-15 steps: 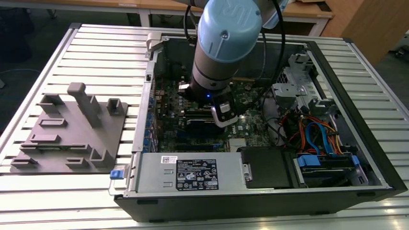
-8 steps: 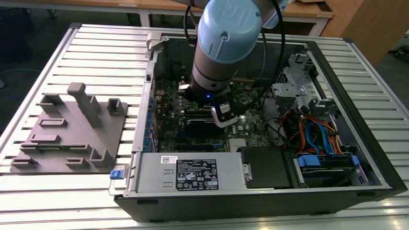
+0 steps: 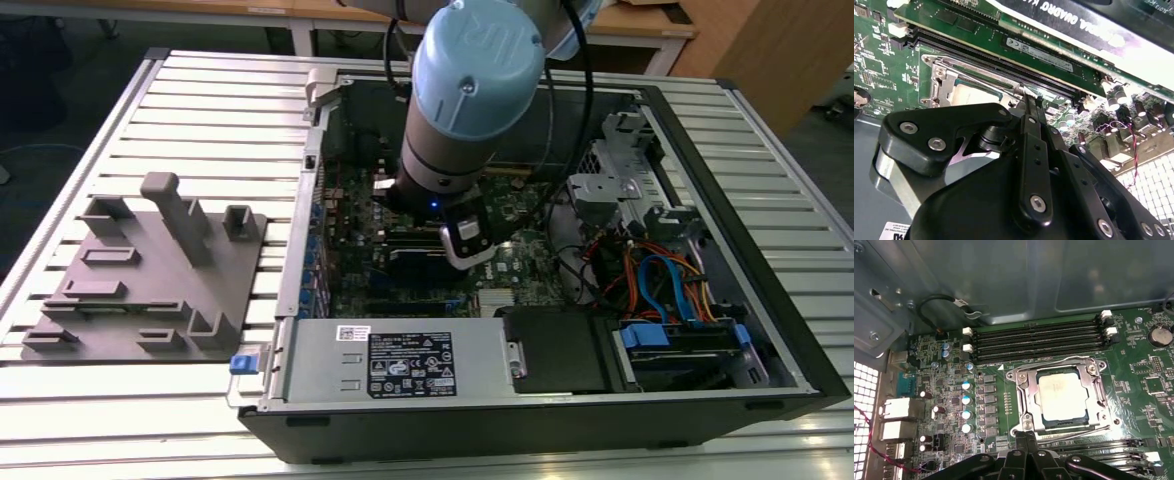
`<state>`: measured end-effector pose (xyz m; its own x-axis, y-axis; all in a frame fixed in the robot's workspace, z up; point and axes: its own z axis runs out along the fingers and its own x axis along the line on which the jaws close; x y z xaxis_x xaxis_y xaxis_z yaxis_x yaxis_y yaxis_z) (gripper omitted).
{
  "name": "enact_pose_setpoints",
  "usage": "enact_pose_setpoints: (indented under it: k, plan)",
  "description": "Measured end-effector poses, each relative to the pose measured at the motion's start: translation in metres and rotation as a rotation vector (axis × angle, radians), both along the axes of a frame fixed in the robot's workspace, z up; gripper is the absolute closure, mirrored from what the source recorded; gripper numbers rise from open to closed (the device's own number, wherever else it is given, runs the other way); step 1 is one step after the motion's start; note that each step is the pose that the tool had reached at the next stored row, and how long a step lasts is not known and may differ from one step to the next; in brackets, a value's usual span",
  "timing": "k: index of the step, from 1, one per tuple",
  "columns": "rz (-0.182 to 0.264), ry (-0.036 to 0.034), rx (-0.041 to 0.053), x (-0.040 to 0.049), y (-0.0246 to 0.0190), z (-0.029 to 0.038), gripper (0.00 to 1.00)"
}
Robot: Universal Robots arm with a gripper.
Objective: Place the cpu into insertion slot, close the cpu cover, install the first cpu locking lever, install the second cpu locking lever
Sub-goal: 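Install the second cpu locking lever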
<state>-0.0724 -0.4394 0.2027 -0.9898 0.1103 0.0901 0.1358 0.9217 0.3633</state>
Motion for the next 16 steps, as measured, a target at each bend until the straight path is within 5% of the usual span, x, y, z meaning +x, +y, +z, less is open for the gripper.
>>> enact_pose_setpoints:
  k: [16]
  plan:
    - [0.0,-0.0002,0.0529,0.0,0.0001,-0.0166,0.9]
